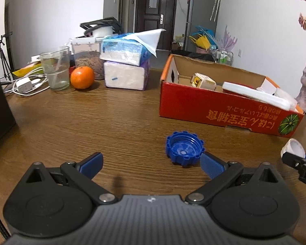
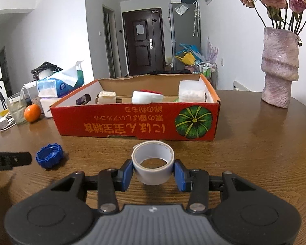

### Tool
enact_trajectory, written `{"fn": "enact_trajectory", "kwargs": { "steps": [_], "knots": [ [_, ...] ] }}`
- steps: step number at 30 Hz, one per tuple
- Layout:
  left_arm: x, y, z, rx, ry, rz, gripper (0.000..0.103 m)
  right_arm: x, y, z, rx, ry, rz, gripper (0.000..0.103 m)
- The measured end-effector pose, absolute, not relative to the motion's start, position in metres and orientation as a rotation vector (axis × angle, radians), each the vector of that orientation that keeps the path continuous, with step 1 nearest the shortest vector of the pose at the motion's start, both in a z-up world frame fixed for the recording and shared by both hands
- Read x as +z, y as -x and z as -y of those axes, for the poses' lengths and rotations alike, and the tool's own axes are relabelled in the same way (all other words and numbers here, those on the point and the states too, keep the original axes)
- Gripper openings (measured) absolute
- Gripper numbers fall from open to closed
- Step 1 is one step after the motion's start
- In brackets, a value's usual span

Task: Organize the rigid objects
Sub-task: 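Grasp the blue bottle cap with the left tool while right holds the tape, then carry the blue cap and tape roll over the cardboard box with both tools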

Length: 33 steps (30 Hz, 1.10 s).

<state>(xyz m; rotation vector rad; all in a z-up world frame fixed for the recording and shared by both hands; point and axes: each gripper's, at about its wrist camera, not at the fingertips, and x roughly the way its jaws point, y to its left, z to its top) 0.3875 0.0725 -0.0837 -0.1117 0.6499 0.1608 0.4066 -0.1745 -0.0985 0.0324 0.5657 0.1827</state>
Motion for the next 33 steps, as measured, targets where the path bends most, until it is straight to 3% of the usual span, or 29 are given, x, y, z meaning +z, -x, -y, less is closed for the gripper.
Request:
{"fn": "enact_trajectory", "kwargs": {
  "steps": [16, 19, 21, 23, 33],
  "knots": [
    [-0.101, -0.439, -0.049, 0.099, 0.092, -0.736, 0.102, -0.099, -0.414, 0.183, 0.151, -0.056, -0.561, 0.042],
    [-0.101, -0.444, -0.048, 0.100, 0.078, -0.733, 0.094, -0.100, -0.414, 0.183, 0.151, -0.055, -0.562, 0.042],
    [-0.103, -0.448, -0.047, 0.084, 0.068, -0.749, 0.067, -0.100, -0.414, 0.182, 0.152, -0.054, -0.562, 0.042],
    [-0.102, -0.447, -0.046, 0.080, 0.049, -0.746, 0.054, -0.100, -0.414, 0.183, 0.157, -0.053, -0.563, 0.042],
    [-0.090, -0.432, -0.045, 0.070, 0.049, -0.680, 0.054, -0.095, -0.408, 0.184, 0.175, -0.064, -0.545, 0.042]
  ]
}}
